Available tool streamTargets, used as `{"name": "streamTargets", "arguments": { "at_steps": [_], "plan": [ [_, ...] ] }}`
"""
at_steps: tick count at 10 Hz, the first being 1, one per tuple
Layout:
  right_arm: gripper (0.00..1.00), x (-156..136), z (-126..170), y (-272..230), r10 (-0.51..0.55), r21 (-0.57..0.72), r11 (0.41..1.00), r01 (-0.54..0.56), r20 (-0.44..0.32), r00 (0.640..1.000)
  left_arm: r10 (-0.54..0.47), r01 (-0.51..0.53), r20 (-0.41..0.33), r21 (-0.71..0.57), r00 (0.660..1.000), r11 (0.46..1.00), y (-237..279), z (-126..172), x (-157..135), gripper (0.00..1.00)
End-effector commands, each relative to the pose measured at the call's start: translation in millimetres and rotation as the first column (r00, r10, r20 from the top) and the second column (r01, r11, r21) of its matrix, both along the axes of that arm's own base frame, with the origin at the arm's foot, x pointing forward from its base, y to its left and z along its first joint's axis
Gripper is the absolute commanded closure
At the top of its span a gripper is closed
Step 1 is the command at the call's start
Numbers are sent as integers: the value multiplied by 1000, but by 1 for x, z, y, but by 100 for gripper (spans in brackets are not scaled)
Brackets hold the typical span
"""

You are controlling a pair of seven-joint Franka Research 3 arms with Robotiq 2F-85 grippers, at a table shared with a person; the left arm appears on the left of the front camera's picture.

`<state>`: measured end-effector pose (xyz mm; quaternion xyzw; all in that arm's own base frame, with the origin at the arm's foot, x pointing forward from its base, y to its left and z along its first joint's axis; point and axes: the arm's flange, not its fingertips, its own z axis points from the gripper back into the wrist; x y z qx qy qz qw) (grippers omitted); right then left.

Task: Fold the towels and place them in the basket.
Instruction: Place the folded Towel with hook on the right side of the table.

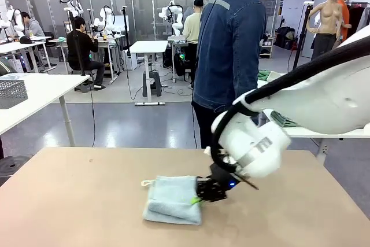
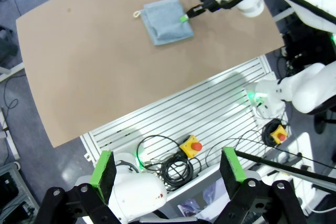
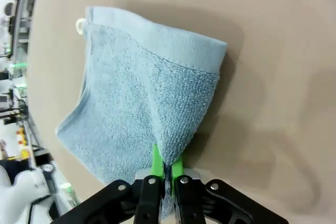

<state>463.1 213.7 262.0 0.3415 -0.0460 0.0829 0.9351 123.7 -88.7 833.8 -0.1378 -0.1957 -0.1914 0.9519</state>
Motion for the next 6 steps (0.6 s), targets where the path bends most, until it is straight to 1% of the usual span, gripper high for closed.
{"name": "streamTargets", "arguments": {
  "at_steps": [1,2,4,5,6],
  "plan": [
    [93,-2,13,-68,-25,-35,999,27,57,998,-10,10,12,2,1000,1000,-2,3,-6,0],
    [93,-2,17,-96,-47,0,999,47,59,997,-10,10,12,2,1000,1000,-2,3,-6,0],
    [93,-6,30,-155,-38,15,999,37,63,997,-10,10,12,2,1000,1000,-2,3,-6,0],
    [93,-8,36,-184,-4,-36,999,7,66,998,-10,10,12,2,1000,1000,-2,3,-6,0],
    [93,-8,43,-216,-9,-33,999,11,57,998,-10,10,12,2,1000,1000,-2,3,-6,0]
  ]
}}
